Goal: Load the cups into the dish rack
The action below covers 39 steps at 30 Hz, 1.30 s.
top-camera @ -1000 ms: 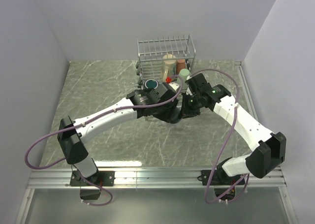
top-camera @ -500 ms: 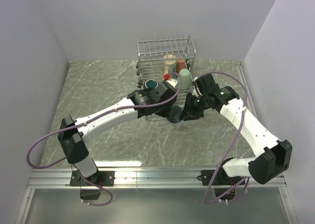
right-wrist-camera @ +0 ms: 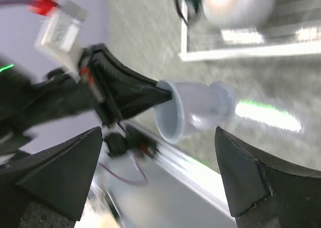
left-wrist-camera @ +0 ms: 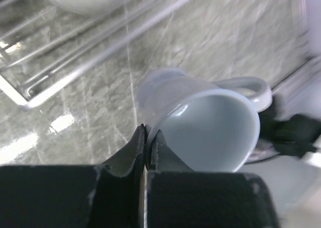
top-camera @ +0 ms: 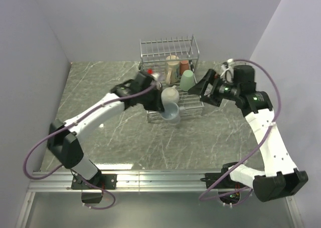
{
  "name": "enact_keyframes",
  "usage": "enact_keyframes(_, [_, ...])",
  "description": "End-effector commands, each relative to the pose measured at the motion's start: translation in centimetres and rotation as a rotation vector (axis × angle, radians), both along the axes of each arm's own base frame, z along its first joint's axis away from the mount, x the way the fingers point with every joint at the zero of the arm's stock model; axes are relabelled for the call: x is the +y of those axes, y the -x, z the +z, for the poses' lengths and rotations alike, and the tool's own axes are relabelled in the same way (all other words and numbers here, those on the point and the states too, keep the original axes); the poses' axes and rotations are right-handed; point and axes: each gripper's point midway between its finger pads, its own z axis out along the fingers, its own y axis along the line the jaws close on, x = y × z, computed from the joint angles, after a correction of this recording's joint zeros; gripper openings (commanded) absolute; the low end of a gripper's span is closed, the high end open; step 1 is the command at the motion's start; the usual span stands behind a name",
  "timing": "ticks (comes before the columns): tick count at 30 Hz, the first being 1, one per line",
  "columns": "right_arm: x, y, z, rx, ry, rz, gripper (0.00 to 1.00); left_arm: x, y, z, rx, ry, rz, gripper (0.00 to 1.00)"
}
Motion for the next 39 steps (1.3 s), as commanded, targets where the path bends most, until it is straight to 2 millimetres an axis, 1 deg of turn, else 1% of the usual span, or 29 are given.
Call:
enact_keyframes(1, [-0.1, -0.4, 6.2, -0.202, -0.162, 0.006, 1.0, 0.3, -0.1, 9.8, -0.051, 0.443, -0.087, 0.0])
enact_keyframes(2, [-0.2, -0.6, 5.4, -0.183, -0.181, 0.002, 1.0, 0.3, -0.5, 11.4, -0.102, 0.513, -0.115, 0.0])
enact_keyframes(3, [0.4, -0.3, 5.6, -0.152, -0.235, 0.021, 1.0, 1.3, -0.8, 12.7, -0.104, 0.572, -0.111, 0.0])
enact_keyframes(4, [0.7, -0.7, 5.0, -0.154, -0.265, 0.031, 1.0, 1.4, 0.1, 12.9, -0.07, 0.618, -0.16, 0.0])
enact_keyframes(5, [0.9, -0.7, 5.0, -0.149, -0.291, 0.035, 1.0, 1.3, -0.2, 14.5, -0.117, 0.671, -0.186, 0.0])
enact_keyframes(6, [1.3, -0.6, 5.0, -0.119, -0.34, 0.034, 1.0, 1.4, -0.1, 15.3, -0.106, 0.71, -0.192, 0.0])
enact_keyframes(7, [1.4, -1.1, 4.7, -0.139, -0.363, 0.034, 1.0, 1.2, 0.1, 16.0, -0.11, 0.742, -0.216, 0.0])
enact_keyframes(8, [1.4, -1.1, 4.9, -0.149, -0.383, 0.032, 1.0, 1.1, 0.6, 16.8, -0.105, 0.773, -0.26, 0.0])
enact_keyframes(9, [1.6, -1.3, 4.9, -0.134, -0.414, 0.023, 1.0, 1.2, 0.1, 18.2, -0.122, 0.821, -0.263, 0.0])
enact_keyframes(11, [1.8, -1.7, 4.9, -0.153, -0.436, 0.037, 1.0, 1.3, 0.4, 19.4, -0.107, 0.886, -0.295, 0.0])
enact_keyframes(12, [2.0, -1.8, 5.0, -0.161, -0.439, 0.043, 1.0, 1.4, 0.4, 21.4, -0.123, 0.967, -0.318, 0.0])
enact_keyframes(13, [2.0, -2.0, 5.7, -0.19, -0.438, 0.047, 1.0, 1.4, 0.5, 21.4, -0.098, 0.996, -0.325, 0.0])
enact_keyframes(14, [1.9, -2.3, 5.7, -0.206, -0.424, 0.049, 1.0, 1.4, 0.5, 21.7, -0.031, 1.038, -0.316, 0.0])
enact_keyframes(15, [2.0, -2.3, 6.0, -0.219, -0.422, 0.055, 1.0, 1.5, 0.9, 22.8, -0.077, 1.083, -0.352, 0.0])
enact_keyframes(16, [2.0, -2.4, 7.0, -0.251, -0.424, 0.065, 1.0, 1.6, 1.1, 22.6, -0.066, 1.108, -0.359, 0.0])
enact_keyframes(17, [2.0, -2.5, 7.3, -0.259, -0.429, 0.069, 1.0, 1.8, 0.9, 22.8, -0.007, 1.141, -0.339, 0.0])
enact_keyframes(18, [2.1, -2.5, 7.7, -0.262, -0.439, 0.074, 1.0, 1.9, 0.9, 22.8, 0.006, 1.162, -0.334, 0.0])
enact_keyframes(19, [2.2, -2.5, 8.6, -0.301, -0.456, 0.09, 1.0, 2.2, 1.3, 23.1, -0.022, 1.193, -0.357, 0.0])
enact_keyframes(20, [2.3, -2.2, 9.1, -0.29, -0.485, 0.098, 1.0, 2.2, 1.2, 23.0, 0.024, 1.212, -0.341, 0.0])
enact_keyframes(21, [2.4, -2.1, 9.4, -0.296, -0.503, 0.104, 1.0, 2.3, 1.0, 22.9, 0.027, 1.234, -0.328, 0.0])
enact_keyframes(22, [2.5, -1.8, 10.2, -0.335, -0.526, 0.121, 1.0, 2.6, 1.3, 23.5, -0.002, 1.265, -0.347, 0.0])
enact_keyframes(24, [2.6, -1.2, 11.1, -0.327, -0.582, 0.134, 1.0, 2.7, 0.9, 23.3, 0.055, 1.324, -0.321, 0.0])
enact_keyframes(25, [2.7, -0.9, 11.6, -0.36, -0.602, 0.151, 1.0, 2.9, 0.8, 23.3, 0.066, 1.351, -0.321, 0.0])
enact_keyframes(26, [2.8, -0.7, 11.9, -0.343, -0.63, 0.157, 1.0, 3.2, 1.1, 23.7, 0.081, 1.402, -0.348, 0.0])
enact_keyframes(29, [3.4, -0.3, 12.6, -0.354, -0.647, 0.183, 1.0, 3.4, 0.6, 23.9, 0.115, 1.469, -0.343, 0.0])
enact_keyframes(31, [3.8, -0.3, 13.1, -0.353, -0.644, 0.198, 1.0, 3.2, 0.3, 23.7, 0.124, 1.458, -0.337, 0.0])
enact_keyframes(33, [4.6, 0.1, 13.7, -0.361, -0.645, 0.228, 1.0, 2.8, 0.0, 23.4, 0.125, 1.439, -0.332, 0.0])
enact_keyframes(36, [5.7, 0.5, 13.8, -0.348, -0.649, 0.256, 1.0, 2.7, -0.3, 23.3, 0.124, 1.437, -0.326, 0.0])
enact_keyframes(39, [6.3, 0.6, 13.6, -0.34, -0.653, 0.26, 1.0, 2.7, -0.4, 23.2, 0.12, 1.44, -0.317, 0.0])
